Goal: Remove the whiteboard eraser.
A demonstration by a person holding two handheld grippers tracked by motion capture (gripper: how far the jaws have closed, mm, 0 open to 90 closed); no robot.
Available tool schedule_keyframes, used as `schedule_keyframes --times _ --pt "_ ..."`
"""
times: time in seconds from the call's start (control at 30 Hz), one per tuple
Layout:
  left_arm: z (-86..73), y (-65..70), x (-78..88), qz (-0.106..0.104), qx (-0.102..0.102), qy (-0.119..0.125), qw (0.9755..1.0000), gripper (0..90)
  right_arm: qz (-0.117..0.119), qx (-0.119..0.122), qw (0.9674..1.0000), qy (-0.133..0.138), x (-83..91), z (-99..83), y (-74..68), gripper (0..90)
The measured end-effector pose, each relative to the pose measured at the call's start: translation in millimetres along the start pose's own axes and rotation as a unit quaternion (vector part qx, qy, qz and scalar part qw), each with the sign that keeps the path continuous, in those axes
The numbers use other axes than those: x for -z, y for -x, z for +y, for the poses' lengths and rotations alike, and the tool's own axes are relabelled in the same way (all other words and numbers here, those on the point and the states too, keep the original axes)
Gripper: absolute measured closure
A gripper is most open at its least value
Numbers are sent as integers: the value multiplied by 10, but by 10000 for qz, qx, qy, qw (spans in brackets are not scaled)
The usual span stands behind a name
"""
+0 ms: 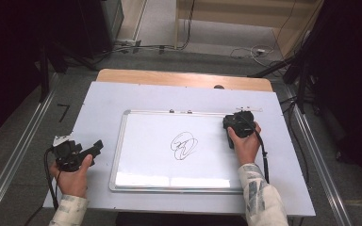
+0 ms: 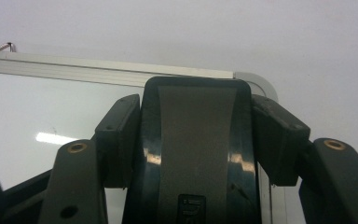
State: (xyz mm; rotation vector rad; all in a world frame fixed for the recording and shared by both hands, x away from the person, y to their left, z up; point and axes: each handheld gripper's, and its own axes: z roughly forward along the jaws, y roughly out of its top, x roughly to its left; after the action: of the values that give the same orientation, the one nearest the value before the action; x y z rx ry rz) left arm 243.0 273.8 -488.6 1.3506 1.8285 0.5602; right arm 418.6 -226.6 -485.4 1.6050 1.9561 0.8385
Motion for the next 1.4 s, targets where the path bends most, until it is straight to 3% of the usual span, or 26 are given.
schedule_keyframes --times 0.57,0.77,0.97,1.4 --pt "1 3 -4 13 -3 -4 10000 190 160 219 9996 -29 144 -128 -48 371" --pt "1 2 -2 11 0 -7 10000 190 200 143 9997 -28 202 -174 -21 371" --pt "0 9 -7 23 -13 -13 10000 190 289 167 9992 199 377 -146 -31 371" --pt "-2 9 -5 29 -24 -10 10000 190 327 236 9989 247 590 -137 -15 371"
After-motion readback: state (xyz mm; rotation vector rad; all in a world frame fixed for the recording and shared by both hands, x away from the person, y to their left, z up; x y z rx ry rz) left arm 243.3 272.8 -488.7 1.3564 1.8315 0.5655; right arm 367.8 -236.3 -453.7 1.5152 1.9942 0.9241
